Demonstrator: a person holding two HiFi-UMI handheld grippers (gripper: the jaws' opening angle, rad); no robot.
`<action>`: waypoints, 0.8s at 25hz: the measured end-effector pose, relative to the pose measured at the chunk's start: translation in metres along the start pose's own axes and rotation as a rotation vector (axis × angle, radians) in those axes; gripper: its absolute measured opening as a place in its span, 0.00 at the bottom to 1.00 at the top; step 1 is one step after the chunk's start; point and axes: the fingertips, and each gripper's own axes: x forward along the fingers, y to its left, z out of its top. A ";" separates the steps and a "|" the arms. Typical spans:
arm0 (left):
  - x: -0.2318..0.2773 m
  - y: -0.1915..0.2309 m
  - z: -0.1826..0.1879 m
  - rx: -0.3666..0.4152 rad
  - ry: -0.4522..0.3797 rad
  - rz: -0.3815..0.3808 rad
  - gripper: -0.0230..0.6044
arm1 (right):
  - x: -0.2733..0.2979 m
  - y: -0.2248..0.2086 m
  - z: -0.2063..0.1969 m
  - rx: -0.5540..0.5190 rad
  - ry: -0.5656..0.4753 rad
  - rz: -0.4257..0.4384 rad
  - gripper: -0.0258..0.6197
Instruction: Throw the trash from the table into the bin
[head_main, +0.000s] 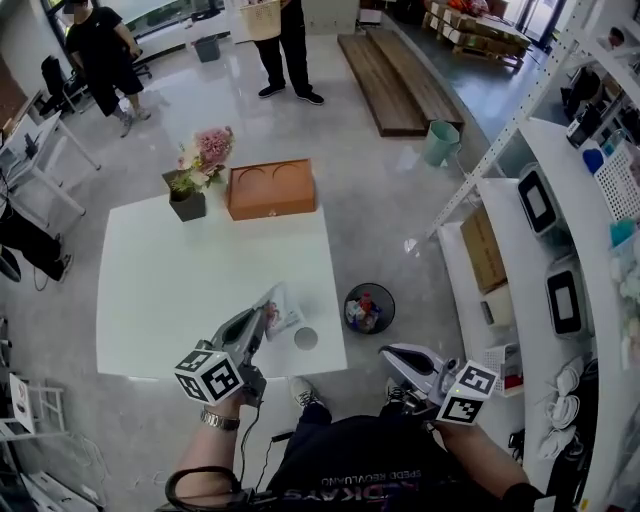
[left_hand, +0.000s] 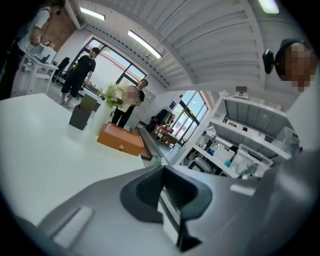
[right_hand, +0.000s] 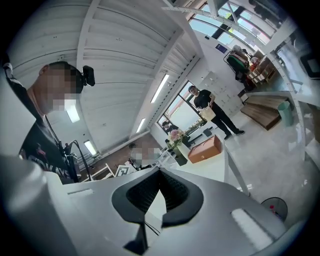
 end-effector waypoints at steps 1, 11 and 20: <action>0.006 -0.010 -0.006 0.002 0.006 0.003 0.05 | -0.009 -0.007 0.003 0.002 0.001 0.005 0.04; 0.068 -0.121 -0.059 -0.010 0.029 0.014 0.05 | -0.097 -0.078 0.035 0.025 -0.021 0.046 0.04; 0.106 -0.199 -0.096 -0.028 -0.024 0.059 0.05 | -0.151 -0.105 0.057 -0.033 0.054 0.149 0.04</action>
